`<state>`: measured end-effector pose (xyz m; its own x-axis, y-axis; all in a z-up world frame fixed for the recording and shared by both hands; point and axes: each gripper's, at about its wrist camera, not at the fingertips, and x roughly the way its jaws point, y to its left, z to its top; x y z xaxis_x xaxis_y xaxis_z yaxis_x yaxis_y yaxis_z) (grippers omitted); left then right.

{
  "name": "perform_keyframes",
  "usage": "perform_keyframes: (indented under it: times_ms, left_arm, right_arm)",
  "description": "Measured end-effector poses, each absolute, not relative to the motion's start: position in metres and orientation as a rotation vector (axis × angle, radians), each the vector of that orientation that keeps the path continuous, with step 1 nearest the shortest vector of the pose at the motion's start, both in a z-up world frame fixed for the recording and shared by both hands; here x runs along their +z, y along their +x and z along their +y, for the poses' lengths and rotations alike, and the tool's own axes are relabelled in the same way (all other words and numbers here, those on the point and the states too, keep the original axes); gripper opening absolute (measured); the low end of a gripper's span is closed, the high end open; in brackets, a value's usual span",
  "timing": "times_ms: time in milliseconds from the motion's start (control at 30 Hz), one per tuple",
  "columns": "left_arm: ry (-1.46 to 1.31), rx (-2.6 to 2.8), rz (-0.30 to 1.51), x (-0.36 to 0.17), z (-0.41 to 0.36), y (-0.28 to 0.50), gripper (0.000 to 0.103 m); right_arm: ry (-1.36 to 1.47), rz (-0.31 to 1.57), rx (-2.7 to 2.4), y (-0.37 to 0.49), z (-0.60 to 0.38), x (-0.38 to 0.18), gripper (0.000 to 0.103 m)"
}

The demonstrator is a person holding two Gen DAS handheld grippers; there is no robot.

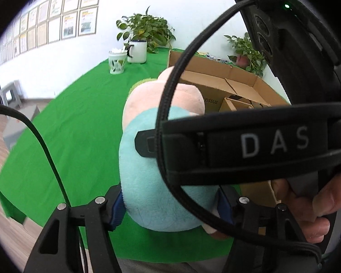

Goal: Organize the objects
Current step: 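Carry the plush pig with the right gripper and lower it into the large box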

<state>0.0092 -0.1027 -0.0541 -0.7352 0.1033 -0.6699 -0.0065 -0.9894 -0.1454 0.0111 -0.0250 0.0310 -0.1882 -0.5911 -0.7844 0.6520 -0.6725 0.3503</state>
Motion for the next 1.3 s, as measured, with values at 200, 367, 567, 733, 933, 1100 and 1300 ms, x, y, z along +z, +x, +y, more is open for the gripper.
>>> perform_keyframes:
  times_ms: [200,367,567,733,933,1100,1300]
  left_arm:
    - [-0.991,2.890,-0.028,-0.005,-0.071,-0.011,0.065]
    - [-0.787,2.895,0.057,0.048,-0.038,-0.039,0.065]
    - [-0.608,2.853,0.082,0.100,-0.010,-0.073,0.065]
    - [-0.548,2.836,0.114,0.136,-0.005,-0.097,0.065]
    - [-0.587,2.832,0.068,0.166,-0.028,-0.148,0.065]
    - [-0.630,2.815,0.105,0.161,-0.023,-0.160,0.065]
    - [-0.738,2.794,0.087,0.141,-0.011,-0.156,0.064]
  right_arm:
    - [1.113,-0.033,-2.020,0.013,0.010,0.067,0.074]
    - [0.928,-0.071,-2.154,0.003,0.052,0.130,0.074]
    - [0.759,-0.072,-2.319,-0.010,0.096,0.200,0.073]
    - [0.679,-0.053,-2.389,-0.020,0.116,0.245,0.072]
    - [0.680,-0.009,-2.374,-0.060,0.126,0.307,0.071]
    - [0.743,-0.035,-2.357,-0.139,0.117,0.320,0.070]
    - [0.812,-0.082,-2.319,-0.198,0.089,0.290,0.068]
